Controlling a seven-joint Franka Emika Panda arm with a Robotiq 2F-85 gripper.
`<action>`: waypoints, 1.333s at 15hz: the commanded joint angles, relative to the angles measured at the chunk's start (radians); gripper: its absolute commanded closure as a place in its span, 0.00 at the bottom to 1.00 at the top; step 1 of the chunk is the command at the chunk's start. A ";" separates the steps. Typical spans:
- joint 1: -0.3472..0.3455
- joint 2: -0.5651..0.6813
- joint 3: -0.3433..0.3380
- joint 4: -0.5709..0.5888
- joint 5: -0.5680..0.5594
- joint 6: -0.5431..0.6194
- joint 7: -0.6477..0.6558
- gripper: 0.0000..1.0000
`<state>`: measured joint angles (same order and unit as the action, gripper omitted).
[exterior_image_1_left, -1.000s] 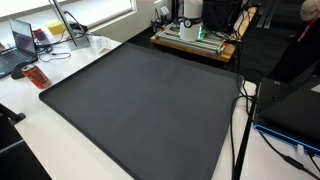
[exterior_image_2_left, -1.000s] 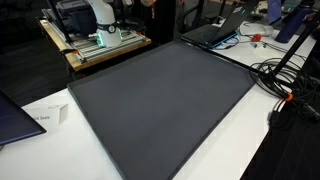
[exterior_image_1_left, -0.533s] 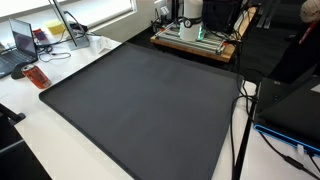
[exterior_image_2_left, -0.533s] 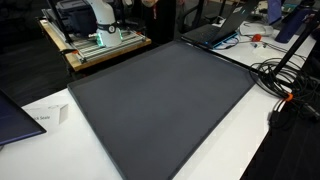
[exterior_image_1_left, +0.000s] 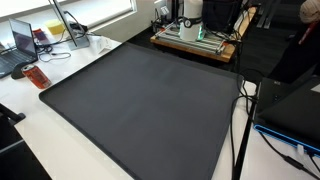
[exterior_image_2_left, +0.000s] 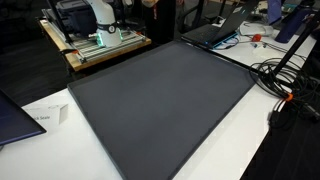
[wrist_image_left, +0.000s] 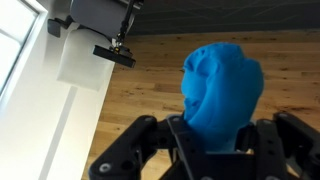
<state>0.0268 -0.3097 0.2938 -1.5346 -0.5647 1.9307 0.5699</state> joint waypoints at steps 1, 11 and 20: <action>-0.022 0.013 0.023 0.033 -0.077 -0.004 0.033 0.61; -0.019 0.046 0.012 0.039 -0.138 -0.093 0.059 0.00; -0.001 0.120 -0.030 0.068 -0.092 -0.222 0.025 0.00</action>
<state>0.0119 -0.2328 0.2854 -1.5262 -0.6746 1.7539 0.6105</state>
